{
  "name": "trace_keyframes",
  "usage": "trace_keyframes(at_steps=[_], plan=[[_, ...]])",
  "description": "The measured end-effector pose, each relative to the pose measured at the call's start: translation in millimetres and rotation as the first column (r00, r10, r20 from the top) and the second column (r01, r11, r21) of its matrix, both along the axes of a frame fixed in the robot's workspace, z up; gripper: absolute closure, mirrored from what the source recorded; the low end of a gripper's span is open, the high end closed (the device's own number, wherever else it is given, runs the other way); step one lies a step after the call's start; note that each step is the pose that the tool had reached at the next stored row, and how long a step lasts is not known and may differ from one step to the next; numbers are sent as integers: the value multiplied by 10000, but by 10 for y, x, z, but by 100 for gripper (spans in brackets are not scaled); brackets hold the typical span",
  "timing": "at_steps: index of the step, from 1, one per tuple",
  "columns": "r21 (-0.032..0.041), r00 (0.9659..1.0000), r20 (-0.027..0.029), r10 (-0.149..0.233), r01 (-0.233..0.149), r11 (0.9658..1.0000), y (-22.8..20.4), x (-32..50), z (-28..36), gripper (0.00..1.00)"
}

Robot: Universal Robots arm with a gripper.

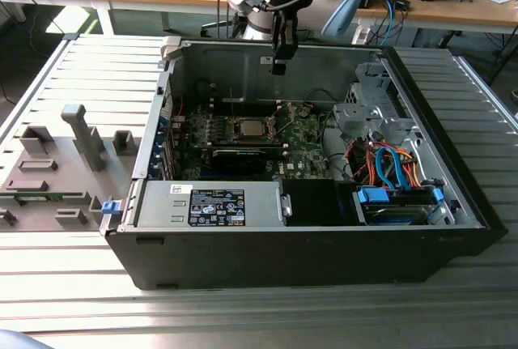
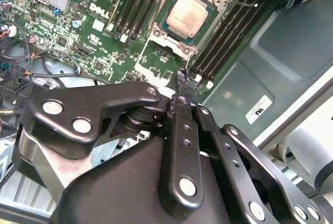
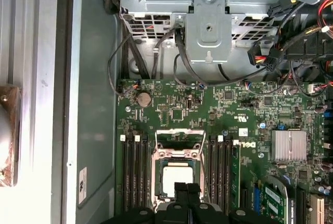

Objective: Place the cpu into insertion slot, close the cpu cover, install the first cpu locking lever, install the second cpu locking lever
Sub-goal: 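Close the cpu cover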

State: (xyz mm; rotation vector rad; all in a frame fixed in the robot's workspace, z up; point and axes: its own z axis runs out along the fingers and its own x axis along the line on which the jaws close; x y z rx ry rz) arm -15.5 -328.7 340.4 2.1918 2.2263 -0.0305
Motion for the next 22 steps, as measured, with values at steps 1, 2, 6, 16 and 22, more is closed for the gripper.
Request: trace_keyframes(at_steps=[1,2,6,16,22], plan=[[-2,10000,-1,1,-1,10000,0,24,-4,89],[-3,10000,0,1,-1,10000,0,36,-6,89],[-6,10000,0,0,0,10000,0,89,-16,89],[-6,10000,-1,-2,2,10000,0,189,-180,89],[-6,10000,-1,0,0,10000,0,191,-289,89]])
